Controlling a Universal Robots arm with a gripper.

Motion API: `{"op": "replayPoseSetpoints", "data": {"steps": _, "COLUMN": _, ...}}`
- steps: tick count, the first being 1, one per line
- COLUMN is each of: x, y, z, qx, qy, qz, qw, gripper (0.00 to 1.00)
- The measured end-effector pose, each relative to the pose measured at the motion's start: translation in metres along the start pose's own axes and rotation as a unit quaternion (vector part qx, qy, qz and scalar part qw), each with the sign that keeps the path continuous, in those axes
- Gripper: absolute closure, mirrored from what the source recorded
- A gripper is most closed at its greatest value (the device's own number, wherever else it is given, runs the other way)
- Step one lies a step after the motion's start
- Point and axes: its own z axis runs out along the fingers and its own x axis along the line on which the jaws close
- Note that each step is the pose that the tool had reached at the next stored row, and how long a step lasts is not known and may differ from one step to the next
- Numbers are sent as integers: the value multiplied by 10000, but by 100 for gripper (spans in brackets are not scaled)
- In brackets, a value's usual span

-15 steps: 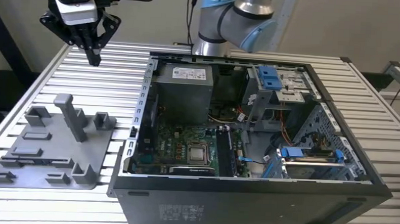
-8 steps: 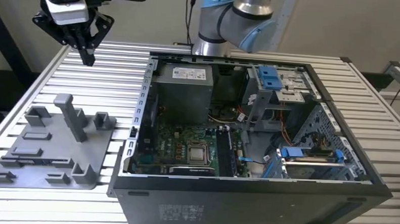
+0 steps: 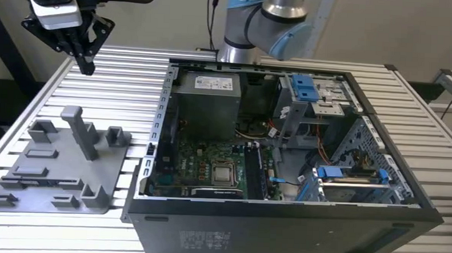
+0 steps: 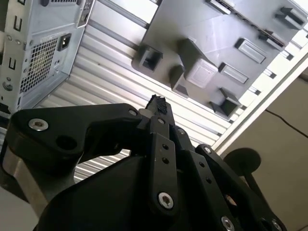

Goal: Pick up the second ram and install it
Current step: 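Reach for the second ram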

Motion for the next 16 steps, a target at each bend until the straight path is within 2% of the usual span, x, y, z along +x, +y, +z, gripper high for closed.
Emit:
{"op": "replayPoseSetpoints", "data": {"steps": 11, "x": 360, "y": -28, "z": 101, "qx": 0, "qy": 2, "qz": -8, "qw": 10000, "gripper": 89}}
{"op": "replayPoseSetpoints", "data": {"steps": 16, "x": 507, "y": -39, "z": 148, "qx": 2, "qy": 26, "qz": -9, "qw": 10000, "gripper": 89}}
